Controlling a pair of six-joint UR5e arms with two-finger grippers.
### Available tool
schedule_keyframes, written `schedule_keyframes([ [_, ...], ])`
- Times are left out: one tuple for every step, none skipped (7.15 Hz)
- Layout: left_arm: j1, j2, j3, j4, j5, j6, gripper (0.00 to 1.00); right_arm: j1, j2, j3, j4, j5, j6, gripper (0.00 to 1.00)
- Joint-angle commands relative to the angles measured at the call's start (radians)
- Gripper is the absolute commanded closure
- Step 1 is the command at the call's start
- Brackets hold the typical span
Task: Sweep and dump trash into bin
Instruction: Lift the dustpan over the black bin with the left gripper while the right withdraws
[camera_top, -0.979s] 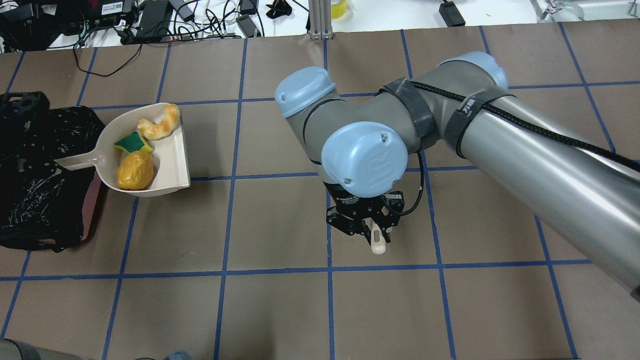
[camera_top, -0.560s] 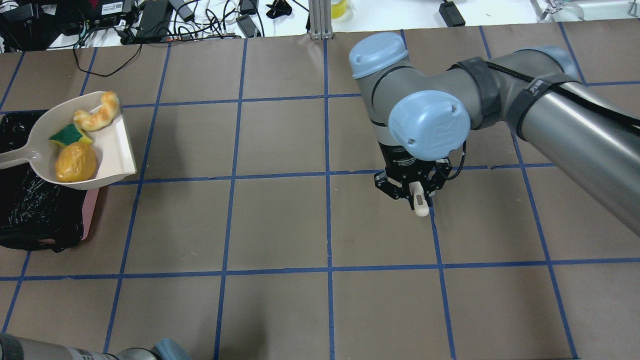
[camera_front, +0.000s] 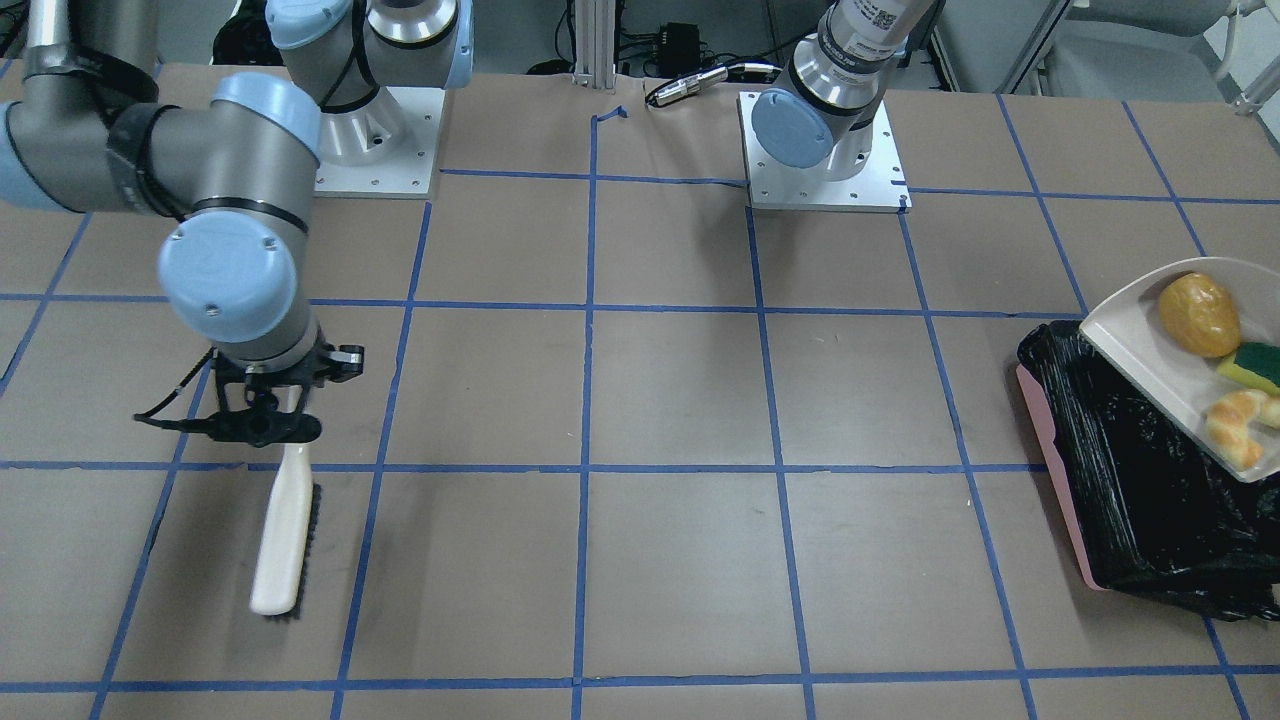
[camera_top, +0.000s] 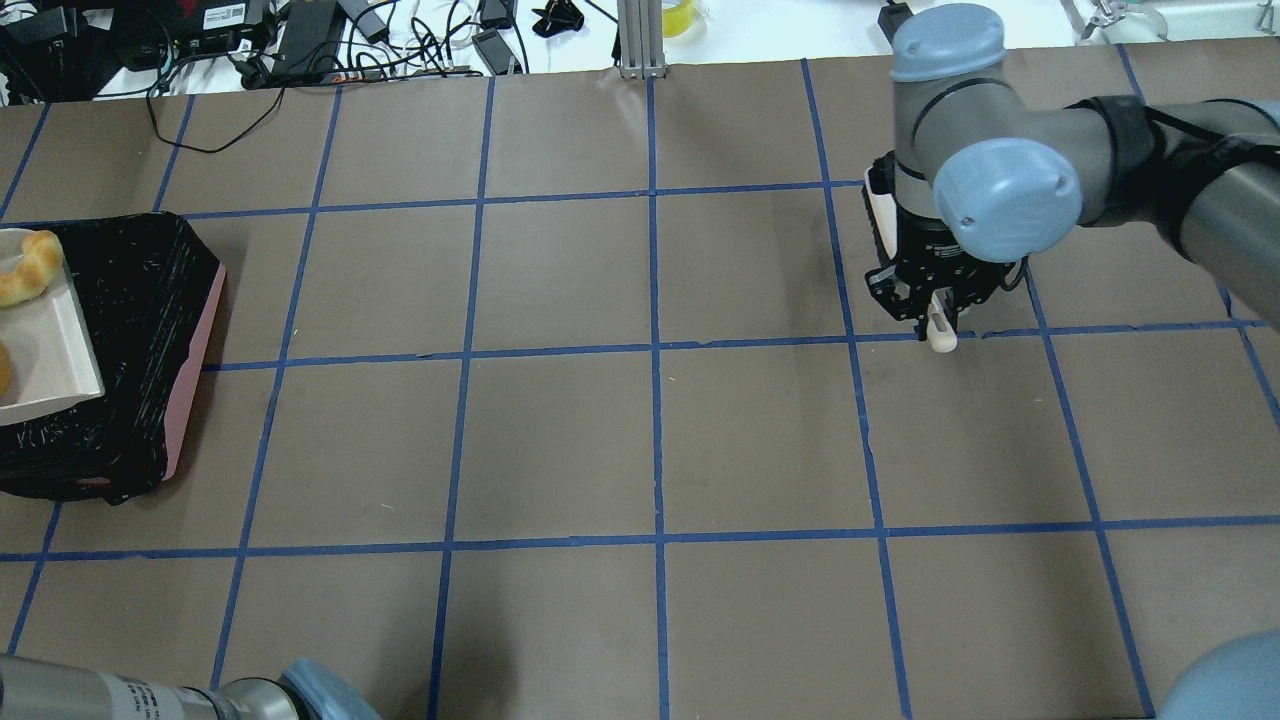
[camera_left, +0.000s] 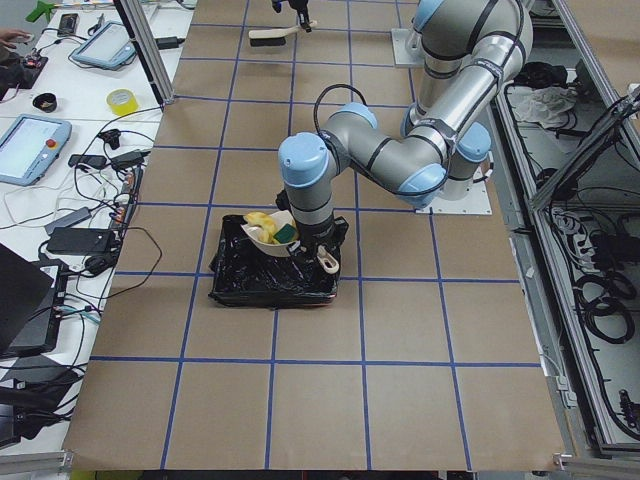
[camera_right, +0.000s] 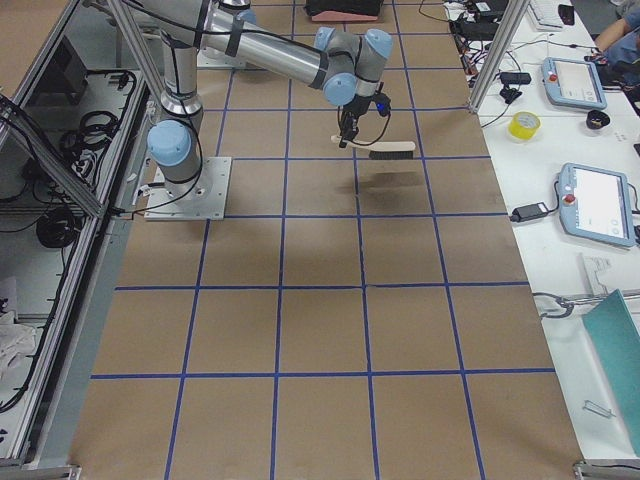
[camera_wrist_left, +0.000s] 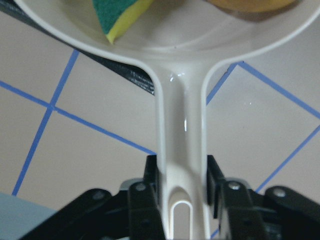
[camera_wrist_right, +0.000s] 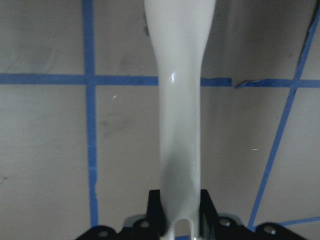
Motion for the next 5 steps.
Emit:
schedule_keyframes([
  [0.003,-0.013,0.001,0.050,0.107,0.019,1.00,-0.216,0.044,0.002,-0.108,0.013,-0.172,1.00],
  [-0.011,-0.022,0.004,0.067,0.194,0.016,1.00,-0.262,0.069,0.002,-0.143,0.013,-0.248,1.00],
  [-0.051,-0.027,0.006,0.104,0.267,0.020,1.00,-0.281,0.095,0.002,-0.156,0.010,-0.282,1.00],
  [-0.090,-0.026,0.006,0.115,0.374,0.031,1.00,-0.281,0.098,0.000,-0.155,0.009,-0.288,1.00],
  [-0.146,-0.016,0.007,0.119,0.479,0.036,1.00,-0.280,0.101,0.000,-0.173,0.010,-0.288,1.00],
])
